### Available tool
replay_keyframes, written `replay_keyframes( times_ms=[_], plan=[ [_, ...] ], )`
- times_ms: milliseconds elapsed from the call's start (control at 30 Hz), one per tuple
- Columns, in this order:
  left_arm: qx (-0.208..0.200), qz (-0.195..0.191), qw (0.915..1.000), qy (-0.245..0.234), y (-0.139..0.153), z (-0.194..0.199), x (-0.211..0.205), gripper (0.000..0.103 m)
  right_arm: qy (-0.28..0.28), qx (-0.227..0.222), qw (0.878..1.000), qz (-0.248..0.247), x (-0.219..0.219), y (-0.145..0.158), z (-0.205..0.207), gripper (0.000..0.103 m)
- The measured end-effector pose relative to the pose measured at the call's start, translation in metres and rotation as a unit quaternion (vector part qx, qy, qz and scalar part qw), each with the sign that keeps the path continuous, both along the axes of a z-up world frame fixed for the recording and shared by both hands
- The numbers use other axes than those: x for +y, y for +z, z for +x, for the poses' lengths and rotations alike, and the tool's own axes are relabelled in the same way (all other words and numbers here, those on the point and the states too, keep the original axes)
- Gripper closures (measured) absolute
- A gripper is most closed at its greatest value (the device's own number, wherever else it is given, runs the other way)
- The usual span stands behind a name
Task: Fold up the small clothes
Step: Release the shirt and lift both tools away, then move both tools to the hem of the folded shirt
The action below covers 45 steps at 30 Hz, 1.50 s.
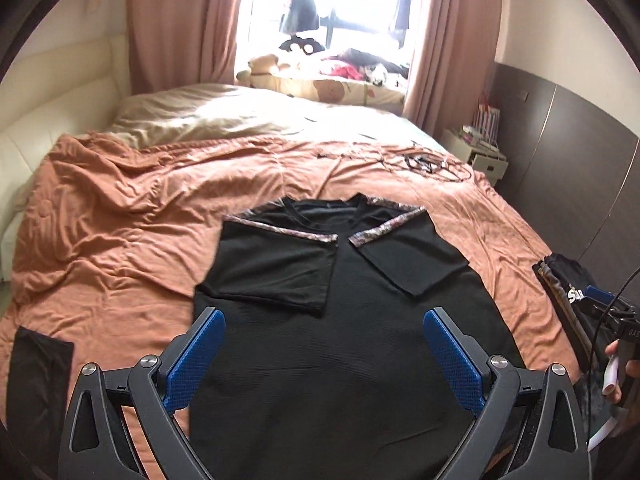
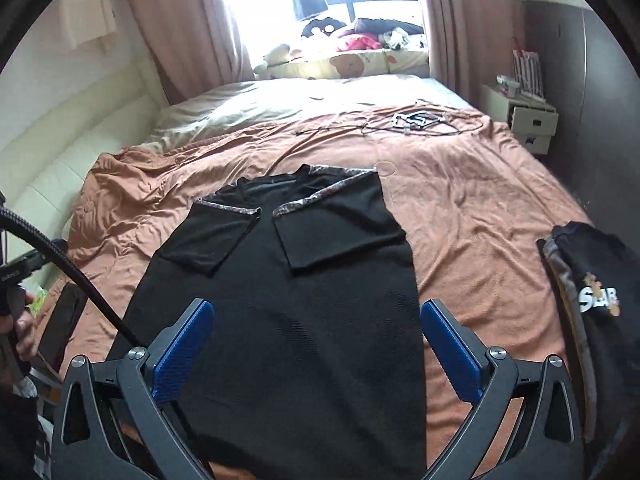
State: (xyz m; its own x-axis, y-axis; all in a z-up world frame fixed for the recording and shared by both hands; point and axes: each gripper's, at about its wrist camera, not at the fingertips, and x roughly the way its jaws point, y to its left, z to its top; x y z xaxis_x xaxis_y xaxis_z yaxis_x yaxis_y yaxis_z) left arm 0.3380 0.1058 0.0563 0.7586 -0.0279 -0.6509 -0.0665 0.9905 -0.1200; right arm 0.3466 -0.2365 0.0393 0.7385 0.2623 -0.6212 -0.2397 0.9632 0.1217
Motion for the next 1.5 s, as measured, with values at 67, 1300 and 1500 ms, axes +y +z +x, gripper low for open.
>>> replay_keyframes(
  times_ms=[67, 1300, 1500],
  plan=[
    [-0.016, -0.005, 0.9999, 0.003, 0.009, -0.021, 0.007, 0.003, 0.004, -0.011, 1.0, -0.007, 0.0, 0.002, -0.018, 0.0],
    [-0.033, -0.032, 0.9965, 0.07, -0.065, -0.233, 0.06, 0.0, -0.037, -0.041, 0.997, -0.055, -0.054, -0.054, -0.168, 0.0],
    [-0.023, -0.06, 0.9945, 0.083, -0.096, -0.247, 0.07, 0.0, -0.04, -0.028, 0.999, -0.022, -0.071, -0.071, -0.17, 0.0]
  ],
)
